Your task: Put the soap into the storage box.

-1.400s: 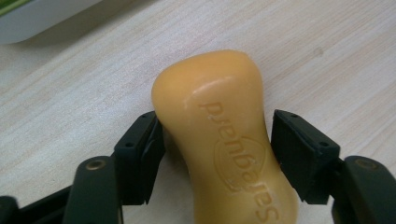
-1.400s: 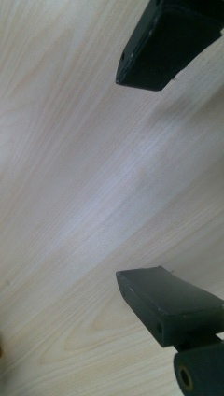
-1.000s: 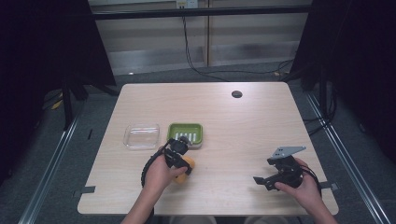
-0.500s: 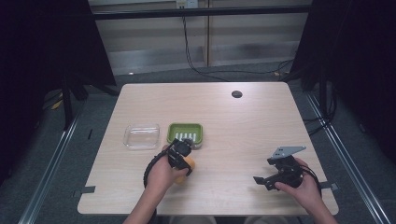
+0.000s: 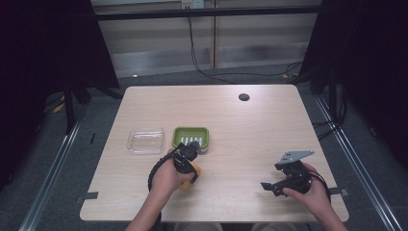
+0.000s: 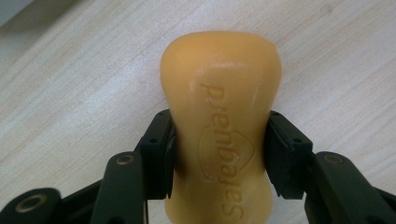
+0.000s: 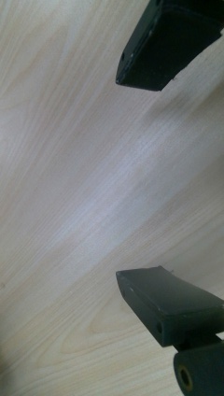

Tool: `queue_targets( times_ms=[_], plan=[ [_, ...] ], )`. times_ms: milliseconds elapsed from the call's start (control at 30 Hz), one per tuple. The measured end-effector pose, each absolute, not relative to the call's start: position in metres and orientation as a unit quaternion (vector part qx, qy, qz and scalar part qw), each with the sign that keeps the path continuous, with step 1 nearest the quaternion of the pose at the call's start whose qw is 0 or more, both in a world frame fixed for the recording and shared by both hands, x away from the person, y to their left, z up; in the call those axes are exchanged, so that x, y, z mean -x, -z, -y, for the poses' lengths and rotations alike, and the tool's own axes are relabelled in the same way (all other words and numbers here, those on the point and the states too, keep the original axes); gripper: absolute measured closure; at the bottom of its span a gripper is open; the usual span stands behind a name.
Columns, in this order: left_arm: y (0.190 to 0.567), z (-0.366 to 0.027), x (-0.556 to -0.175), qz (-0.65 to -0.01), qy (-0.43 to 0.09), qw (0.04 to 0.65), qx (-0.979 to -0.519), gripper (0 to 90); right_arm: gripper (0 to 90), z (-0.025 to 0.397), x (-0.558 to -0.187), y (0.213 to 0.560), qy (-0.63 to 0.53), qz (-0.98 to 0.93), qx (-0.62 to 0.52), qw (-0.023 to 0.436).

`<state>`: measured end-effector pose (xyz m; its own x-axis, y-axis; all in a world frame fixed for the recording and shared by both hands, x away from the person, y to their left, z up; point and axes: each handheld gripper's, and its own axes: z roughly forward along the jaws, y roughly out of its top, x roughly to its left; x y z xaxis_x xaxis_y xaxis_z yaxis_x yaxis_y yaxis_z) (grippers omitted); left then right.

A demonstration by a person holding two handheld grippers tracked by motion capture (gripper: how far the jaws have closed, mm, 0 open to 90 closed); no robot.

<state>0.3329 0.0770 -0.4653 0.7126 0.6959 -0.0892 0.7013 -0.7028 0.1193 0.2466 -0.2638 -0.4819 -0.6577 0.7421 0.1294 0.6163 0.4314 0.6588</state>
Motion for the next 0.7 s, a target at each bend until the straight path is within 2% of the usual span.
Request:
queue_targets(
  times_ms=[700],
  plan=[
    [0.445,-0.083,-0.342,-0.336,0.041,0.064,-0.939,49.9,5.3,0.264,-0.247,0.479,-0.353,-0.839,-0.406,0.089]
  ],
)
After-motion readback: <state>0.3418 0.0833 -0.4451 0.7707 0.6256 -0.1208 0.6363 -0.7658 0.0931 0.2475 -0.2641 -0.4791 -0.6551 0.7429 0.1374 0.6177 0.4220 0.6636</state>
